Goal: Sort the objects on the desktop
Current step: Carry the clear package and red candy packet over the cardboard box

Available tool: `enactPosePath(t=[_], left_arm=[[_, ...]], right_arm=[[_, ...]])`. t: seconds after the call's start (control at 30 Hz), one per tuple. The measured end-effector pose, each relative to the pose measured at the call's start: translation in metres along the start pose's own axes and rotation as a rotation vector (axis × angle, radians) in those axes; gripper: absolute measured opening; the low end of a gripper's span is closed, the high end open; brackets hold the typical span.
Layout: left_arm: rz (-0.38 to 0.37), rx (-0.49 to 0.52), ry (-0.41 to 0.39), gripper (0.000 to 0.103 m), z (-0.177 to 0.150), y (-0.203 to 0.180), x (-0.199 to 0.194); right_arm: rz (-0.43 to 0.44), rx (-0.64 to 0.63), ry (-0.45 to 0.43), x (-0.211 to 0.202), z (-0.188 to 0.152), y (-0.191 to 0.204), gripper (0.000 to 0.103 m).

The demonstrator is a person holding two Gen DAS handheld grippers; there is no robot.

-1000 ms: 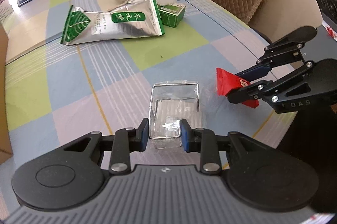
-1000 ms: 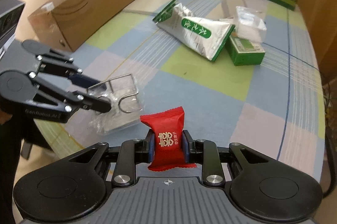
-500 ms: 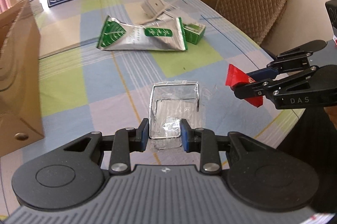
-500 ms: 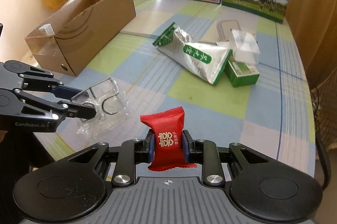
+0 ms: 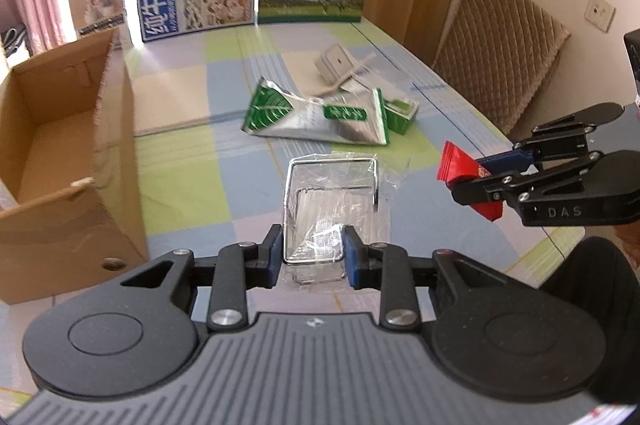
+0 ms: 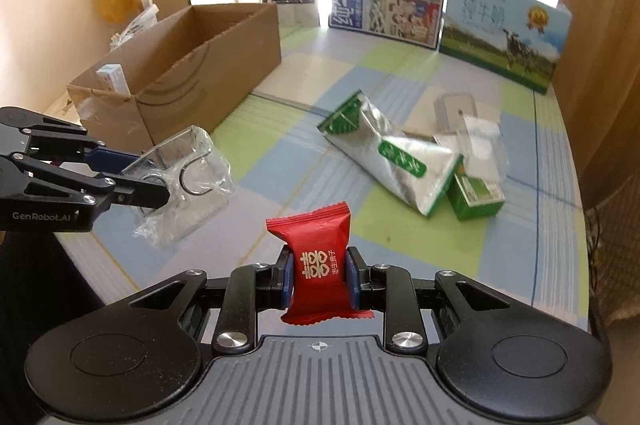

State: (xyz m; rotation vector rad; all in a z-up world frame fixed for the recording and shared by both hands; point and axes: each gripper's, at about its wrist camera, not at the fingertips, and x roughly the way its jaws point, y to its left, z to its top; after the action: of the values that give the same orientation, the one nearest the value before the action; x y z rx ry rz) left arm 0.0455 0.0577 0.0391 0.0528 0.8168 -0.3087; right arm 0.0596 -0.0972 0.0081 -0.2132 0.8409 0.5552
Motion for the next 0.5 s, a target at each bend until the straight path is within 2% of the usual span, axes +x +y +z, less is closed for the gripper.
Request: enactPosePath(t=[0.23,0.5], left_arm=[[0.053,-0.025,-0.052,0.026,0.004,0.025,-0.027],[0.110,-0.065,-0.109,0.026,0.012,0.058,-0.057]], right_arm=[[-0.009,-0.052,-0.024,0.005,0.029,0.027,0.023],[0.031,-0.115,-0.067,0.013,0.065,0.070,0.023]])
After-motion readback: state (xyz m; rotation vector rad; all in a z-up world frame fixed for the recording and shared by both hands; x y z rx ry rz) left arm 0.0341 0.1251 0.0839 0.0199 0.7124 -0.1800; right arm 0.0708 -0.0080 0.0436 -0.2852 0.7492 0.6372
